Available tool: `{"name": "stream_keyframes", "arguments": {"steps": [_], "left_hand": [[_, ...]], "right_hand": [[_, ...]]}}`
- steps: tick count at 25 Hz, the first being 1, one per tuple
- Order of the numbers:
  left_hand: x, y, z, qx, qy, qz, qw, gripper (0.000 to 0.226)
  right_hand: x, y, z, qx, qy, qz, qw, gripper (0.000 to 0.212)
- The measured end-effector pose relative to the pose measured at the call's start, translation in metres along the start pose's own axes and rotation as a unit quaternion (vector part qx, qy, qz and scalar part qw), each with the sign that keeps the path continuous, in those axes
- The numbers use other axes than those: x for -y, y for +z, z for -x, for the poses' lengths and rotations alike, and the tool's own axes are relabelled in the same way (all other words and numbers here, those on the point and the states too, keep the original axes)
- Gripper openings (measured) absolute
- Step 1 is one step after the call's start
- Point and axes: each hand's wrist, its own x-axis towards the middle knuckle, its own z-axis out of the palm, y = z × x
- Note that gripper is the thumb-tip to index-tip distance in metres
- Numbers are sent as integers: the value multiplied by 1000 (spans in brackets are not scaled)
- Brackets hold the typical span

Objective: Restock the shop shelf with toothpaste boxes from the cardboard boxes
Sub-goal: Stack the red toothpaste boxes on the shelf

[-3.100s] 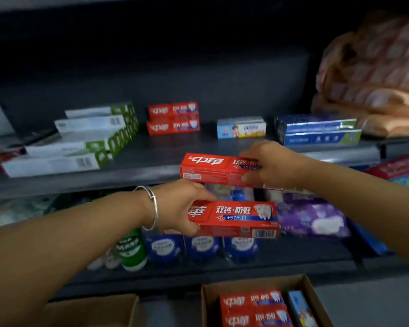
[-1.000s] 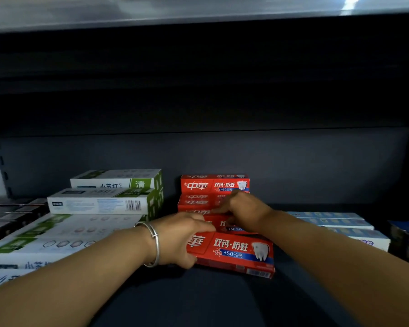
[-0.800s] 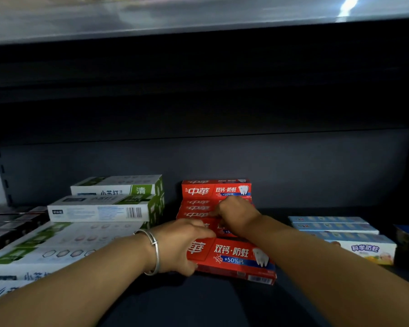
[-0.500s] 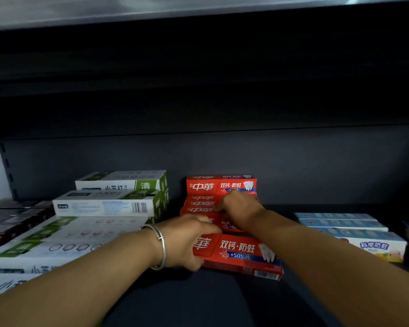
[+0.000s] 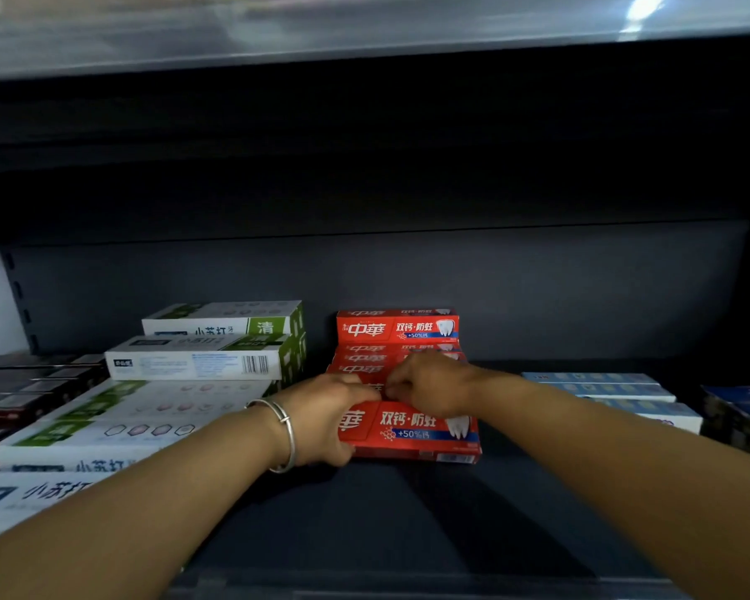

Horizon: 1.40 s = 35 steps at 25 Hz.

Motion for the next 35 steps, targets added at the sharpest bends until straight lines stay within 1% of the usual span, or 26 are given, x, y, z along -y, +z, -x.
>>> {"name": "stream_keyframes", "arguments": {"steps": [2,3,5,6,8,10,11,13,15,16,18,20,22,28,30,32,35], "left_hand": [[-4,0,1,-7,-4,-11,1000,68],[-6,0,2,-10,-4,-12,1000,67],[-9,1,3,-25,-3,-13,1000,64],[-9,2,3,-42,-2,-15,999,64],[-8,5,4,-87,7,-36,995,63],[-8,8,4,-118,24,-62,991,53],[-8,10,5,-112,29,-62,991,47],[-10,16,6,-69,32,-38,996,43],[-11,21,5,-29,24,-18,999,44],[-10,24,4,-21,18,-11,1000,45],[-9,27,1,-16,8,0,1000,46],[-9,29,-2,-12,-1,5,1000,46],[-10,31,-3,-6,-6,10,1000,45],[-13,32,-8,7,-24,25,999,45],[-18,32,-9,9,-32,35,999,43],[-24,30,-10,10,-39,43,998,40],[-40,23,-8,11,-44,48,998,34]], "right_hand": [[4,-4,14,62,20,-35,997,34],[4,-6,19,82,27,-37,996,35],[2,-9,23,93,24,-39,995,35],[1,-10,22,78,15,-42,996,35],[-5,-6,17,16,-13,-35,999,37],[-12,7,11,-46,-44,8,998,40],[-16,16,7,-73,-59,39,995,40],[-24,31,0,-120,-78,96,985,40],[-28,35,-3,-166,-63,97,979,39],[-29,36,-5,-177,-53,93,978,40],[-28,38,-6,-165,-36,103,980,45],[-28,40,-7,-153,-24,76,985,46],[-29,40,-7,-152,-14,56,987,46],[-31,41,-12,-151,-5,59,987,41],[-31,41,-11,-169,-14,74,983,37],[-29,40,-5,-187,-21,91,978,39],[-32,38,19,-183,-25,111,976,41]]}}
